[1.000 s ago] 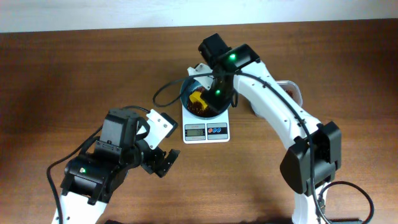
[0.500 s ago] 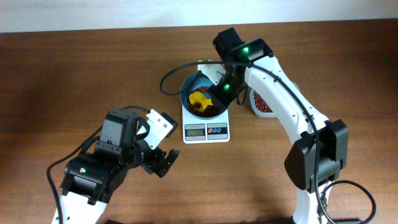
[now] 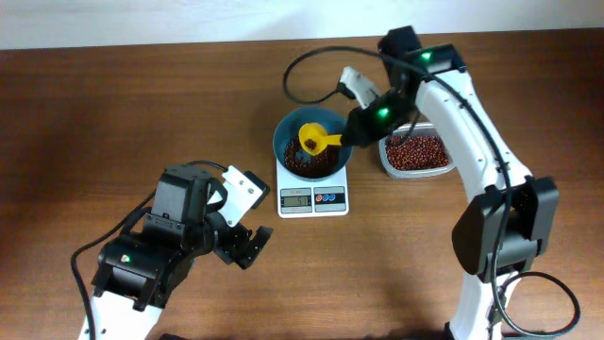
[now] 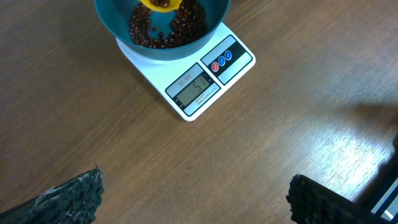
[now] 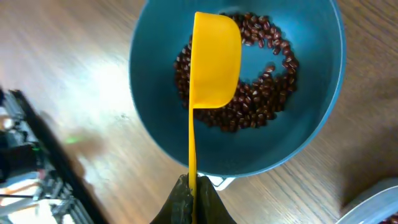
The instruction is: Scoop item into bowl and weigh 50g on scale
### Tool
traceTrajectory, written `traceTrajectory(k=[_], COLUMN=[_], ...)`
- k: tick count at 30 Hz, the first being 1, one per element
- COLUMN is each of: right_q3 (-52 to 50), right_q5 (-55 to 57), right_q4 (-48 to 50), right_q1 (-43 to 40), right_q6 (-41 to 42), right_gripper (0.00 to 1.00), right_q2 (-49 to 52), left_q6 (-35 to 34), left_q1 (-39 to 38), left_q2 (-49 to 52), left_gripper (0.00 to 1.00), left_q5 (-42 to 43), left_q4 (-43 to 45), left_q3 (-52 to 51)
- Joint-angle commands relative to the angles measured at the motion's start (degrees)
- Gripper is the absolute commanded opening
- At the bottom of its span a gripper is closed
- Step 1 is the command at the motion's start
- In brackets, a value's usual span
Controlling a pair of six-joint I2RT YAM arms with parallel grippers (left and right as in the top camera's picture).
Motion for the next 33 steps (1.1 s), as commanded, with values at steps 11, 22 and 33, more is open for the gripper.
traceTrajectory(k=[11,22,33], right_q3=[0.15,0.2,0.2], right_q5=[-9.05,-8.46,23.63], right_q4=[-3.28,-8.17,-12.81], right_q1=[-9.81,-16.87,-19.23], right_q6=[0.24,0.46,2.4], right_gripper=[0.04,0.04,0.04], right_q2=[-6.8,-10.54,-10.54], left_q6=[1.07,1.09,1.09], left_q1=[-0.17,-0.17,-0.17], left_q2=[0.02,0.02,0.02], left_gripper=[0.99,0.99,0.99], left_q5=[0.83,0.83,0.83], left_q4=[0.09,0.09,0.09], left_q3=[0.13,0.13,0.13])
